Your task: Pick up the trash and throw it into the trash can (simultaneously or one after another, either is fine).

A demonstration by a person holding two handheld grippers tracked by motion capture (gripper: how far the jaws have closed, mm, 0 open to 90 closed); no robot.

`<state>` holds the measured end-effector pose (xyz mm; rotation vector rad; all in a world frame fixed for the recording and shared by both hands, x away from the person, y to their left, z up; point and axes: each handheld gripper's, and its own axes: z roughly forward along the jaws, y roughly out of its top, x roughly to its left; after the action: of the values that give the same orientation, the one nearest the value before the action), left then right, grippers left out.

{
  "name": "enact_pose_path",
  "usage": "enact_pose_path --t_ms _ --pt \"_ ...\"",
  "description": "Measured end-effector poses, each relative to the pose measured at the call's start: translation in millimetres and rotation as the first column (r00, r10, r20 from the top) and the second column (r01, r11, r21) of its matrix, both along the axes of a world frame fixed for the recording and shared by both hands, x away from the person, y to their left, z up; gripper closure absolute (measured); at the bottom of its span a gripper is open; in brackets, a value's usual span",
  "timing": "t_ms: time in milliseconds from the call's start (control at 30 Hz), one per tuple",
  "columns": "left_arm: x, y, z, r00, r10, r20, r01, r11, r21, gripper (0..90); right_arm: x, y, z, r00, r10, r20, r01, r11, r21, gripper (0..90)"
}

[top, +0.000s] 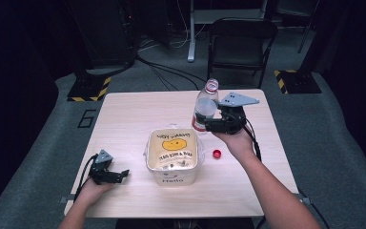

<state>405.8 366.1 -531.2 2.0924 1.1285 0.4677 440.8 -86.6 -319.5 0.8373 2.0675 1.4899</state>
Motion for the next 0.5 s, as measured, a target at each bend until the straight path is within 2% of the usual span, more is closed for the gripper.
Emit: enact_pose_path --t_ms 33,500 --pt "0.0 0.0 0.0 1.0 0.0 0.0 0.0 1.0 0.0 3.4 -2.3 3.9 1.2 0.9998 0.019 0.008 -0.019 0.9998 -0.002 27.4" --pt "0.0 0.0 0.0 1.0 0.0 0.0 0.0 1.0 0.0 3.4 -13.7 23.0 6.1 0.9962 0.085 0.019 -0.085 0.9964 -0.006 27.4"
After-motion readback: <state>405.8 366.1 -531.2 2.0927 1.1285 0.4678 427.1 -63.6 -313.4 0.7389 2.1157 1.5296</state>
